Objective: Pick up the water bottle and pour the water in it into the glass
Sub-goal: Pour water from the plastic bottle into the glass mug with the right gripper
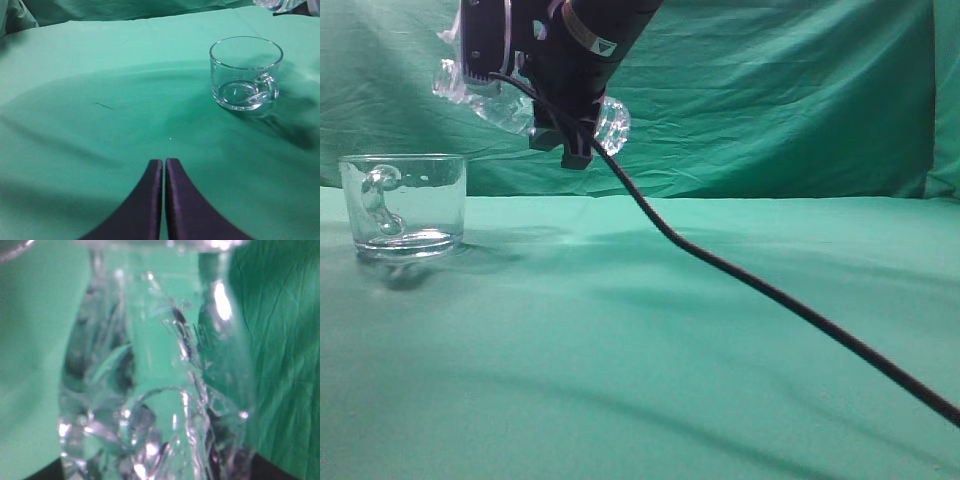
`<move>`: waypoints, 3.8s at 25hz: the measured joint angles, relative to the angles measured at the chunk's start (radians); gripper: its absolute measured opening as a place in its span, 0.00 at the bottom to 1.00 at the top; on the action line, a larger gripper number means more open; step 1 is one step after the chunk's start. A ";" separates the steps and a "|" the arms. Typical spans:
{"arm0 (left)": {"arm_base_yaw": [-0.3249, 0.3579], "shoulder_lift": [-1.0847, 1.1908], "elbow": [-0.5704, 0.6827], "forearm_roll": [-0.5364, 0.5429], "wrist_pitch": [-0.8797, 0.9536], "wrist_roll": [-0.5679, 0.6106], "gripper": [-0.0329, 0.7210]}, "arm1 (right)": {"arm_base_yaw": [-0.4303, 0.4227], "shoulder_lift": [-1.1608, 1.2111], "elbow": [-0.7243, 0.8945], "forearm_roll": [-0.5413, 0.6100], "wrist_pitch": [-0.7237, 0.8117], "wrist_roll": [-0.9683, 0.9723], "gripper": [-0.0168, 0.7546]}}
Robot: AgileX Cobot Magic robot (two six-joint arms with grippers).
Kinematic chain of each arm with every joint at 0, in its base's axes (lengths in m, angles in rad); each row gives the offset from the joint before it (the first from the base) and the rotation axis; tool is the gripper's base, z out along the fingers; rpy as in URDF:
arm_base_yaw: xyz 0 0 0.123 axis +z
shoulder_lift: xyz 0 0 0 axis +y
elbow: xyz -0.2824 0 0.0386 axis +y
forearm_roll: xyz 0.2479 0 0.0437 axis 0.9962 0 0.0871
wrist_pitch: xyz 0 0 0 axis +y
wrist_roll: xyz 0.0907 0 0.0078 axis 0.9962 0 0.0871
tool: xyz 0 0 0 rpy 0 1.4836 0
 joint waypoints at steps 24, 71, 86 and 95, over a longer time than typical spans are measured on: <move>0.000 0.000 0.000 0.000 0.000 0.000 0.04 | 0.031 0.000 0.000 0.002 0.089 -0.072 0.44; 0.000 0.000 0.000 0.000 0.000 0.000 0.04 | 0.037 0.000 -0.002 0.005 0.128 -0.115 0.44; 0.000 0.000 0.000 0.000 0.000 0.000 0.04 | 0.039 0.000 -0.002 0.005 0.134 -0.119 0.44; 0.000 0.000 0.000 0.000 0.000 0.000 0.04 | 0.039 0.000 -0.002 0.073 0.105 0.207 0.44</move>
